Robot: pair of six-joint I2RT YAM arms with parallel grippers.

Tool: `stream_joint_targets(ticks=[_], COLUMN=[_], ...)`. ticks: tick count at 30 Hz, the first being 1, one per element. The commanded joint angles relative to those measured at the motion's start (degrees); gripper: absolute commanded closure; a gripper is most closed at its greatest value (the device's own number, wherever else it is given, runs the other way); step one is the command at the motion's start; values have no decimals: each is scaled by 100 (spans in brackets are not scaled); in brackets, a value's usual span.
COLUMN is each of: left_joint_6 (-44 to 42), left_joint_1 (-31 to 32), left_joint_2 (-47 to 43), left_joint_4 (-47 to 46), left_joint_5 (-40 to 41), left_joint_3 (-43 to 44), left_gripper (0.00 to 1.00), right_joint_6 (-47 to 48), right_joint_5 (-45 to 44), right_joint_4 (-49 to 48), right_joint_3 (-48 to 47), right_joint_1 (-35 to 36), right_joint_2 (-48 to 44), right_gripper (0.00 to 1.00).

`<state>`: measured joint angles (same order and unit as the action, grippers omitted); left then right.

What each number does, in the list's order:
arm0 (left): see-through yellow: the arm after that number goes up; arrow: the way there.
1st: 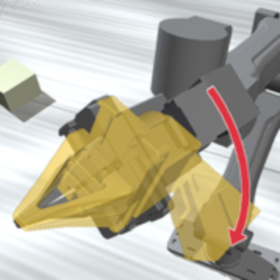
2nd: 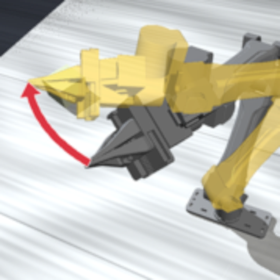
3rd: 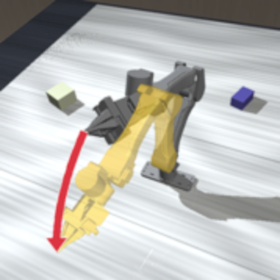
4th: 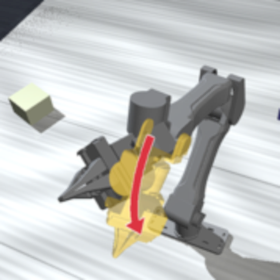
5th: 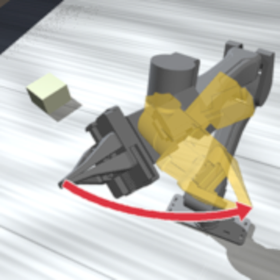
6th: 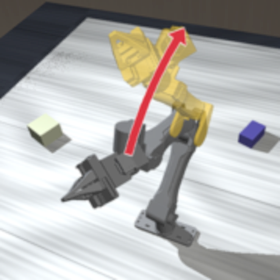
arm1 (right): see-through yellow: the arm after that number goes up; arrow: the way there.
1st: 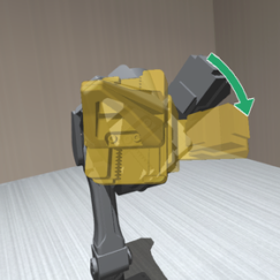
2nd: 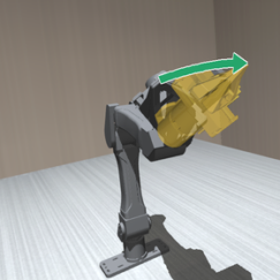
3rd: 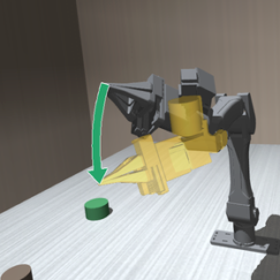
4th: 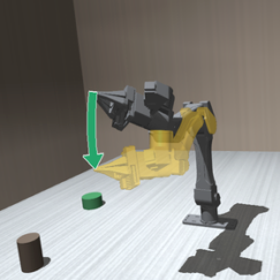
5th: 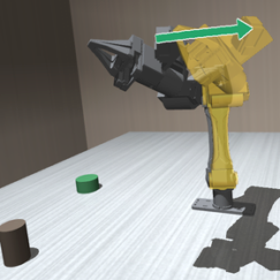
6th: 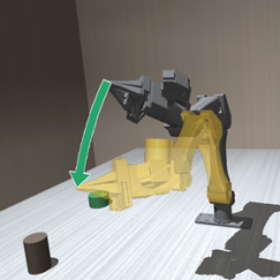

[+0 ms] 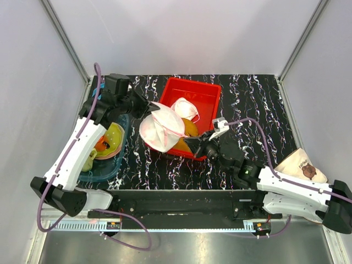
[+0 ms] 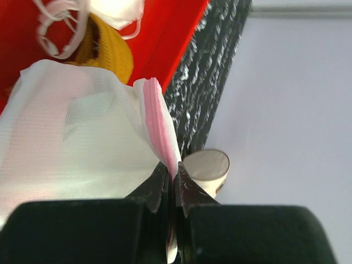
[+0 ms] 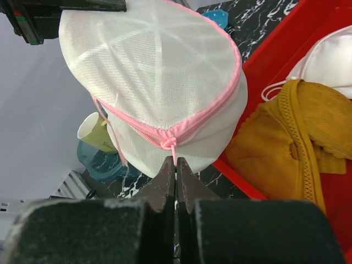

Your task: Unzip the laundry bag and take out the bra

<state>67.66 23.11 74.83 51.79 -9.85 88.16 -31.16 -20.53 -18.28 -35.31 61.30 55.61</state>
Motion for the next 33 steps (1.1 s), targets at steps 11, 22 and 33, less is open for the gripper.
stream_joint_targets(ticks=[11, 22, 33], left_joint_6=[-1719, -2397, -2776], left_joint_1=[1133, 1969, 1749], left_joint_2=[2201, 4636, 3534], left_joint_4=[-2463, -2175, -1101], left_joint_5=[-2591, -3419, -1935], left_joint_3=[1211, 3346, 2744], left_gripper=[100, 76, 1], right_joint_6=[22, -636, -1753], right_joint_5=[-1216, -1541, -1638], right_joint_4=[3268, 4517, 4606], right_joint_3=[-2, -82, 419], right_joint_1=[-127, -127, -136], right_joint_2=[-2571, -3022, -2617], right_gripper=[100, 100, 100])
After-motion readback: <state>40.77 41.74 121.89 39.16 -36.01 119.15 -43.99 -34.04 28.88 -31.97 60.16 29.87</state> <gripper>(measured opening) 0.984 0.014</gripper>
